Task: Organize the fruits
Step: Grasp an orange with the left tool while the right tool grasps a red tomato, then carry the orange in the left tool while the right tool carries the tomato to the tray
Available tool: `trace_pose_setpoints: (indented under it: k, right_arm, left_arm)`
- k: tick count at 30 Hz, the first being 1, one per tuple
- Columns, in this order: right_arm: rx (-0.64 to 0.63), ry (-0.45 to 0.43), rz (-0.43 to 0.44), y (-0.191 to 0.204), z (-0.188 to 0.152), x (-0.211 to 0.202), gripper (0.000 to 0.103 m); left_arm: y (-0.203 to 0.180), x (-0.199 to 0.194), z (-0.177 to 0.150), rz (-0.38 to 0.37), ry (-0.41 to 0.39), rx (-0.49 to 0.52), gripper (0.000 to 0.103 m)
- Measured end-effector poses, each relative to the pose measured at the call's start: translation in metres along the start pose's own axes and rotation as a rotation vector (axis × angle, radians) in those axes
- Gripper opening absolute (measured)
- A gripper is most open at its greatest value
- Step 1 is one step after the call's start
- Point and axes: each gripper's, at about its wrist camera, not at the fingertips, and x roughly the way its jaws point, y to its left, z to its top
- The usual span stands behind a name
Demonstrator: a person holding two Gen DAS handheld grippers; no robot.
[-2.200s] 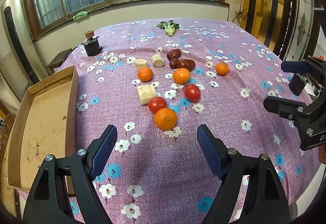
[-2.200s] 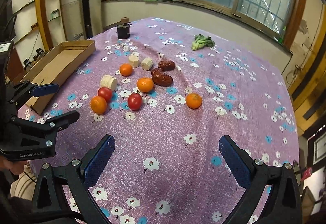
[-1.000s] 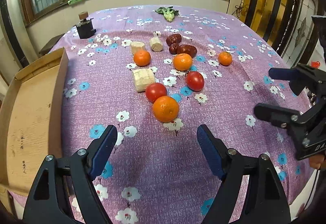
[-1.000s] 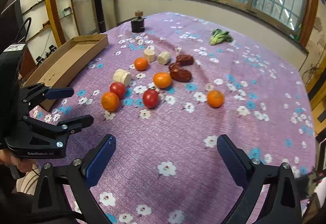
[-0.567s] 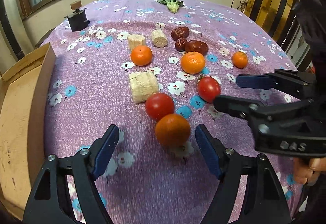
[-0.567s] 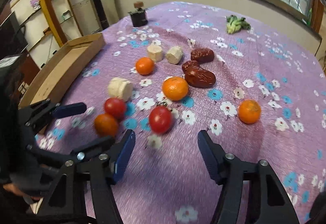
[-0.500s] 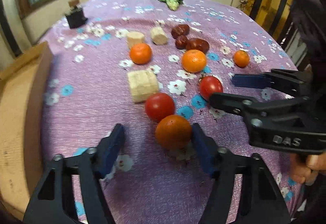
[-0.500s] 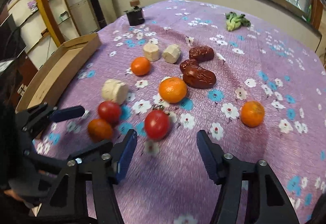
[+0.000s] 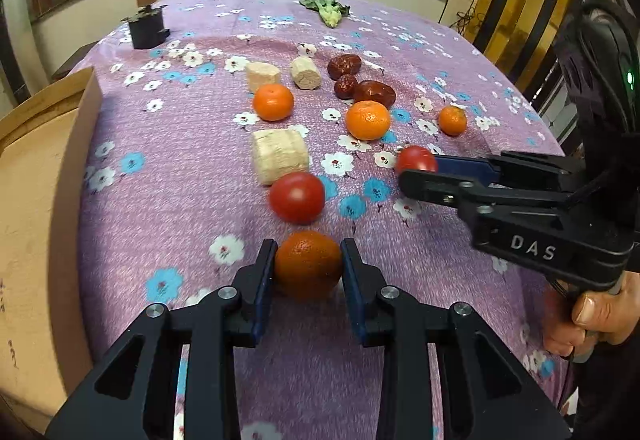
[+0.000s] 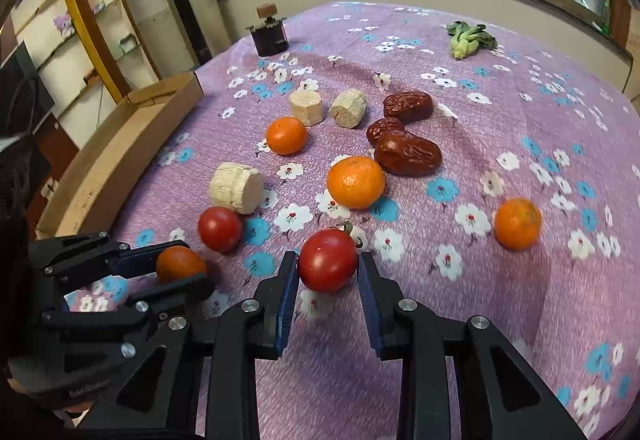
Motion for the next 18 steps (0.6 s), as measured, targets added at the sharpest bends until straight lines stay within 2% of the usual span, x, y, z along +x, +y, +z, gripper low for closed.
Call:
trace_pose_setpoints:
  k: [10,18]
  right_arm:
    - [0.099,-0.06,0.066,-0.001,-0.022,-0.037,0.03]
    - [0.102,-0.08,0.108,0.017,-0.031,-0.053,0.03]
  left_arm:
    - [0.008,-0.037,-0.011,0.01,-0.057,-0.01,0.029]
    - [0.008,-0.055,-0.017,0.028,-0.091,-0.002,0.029]
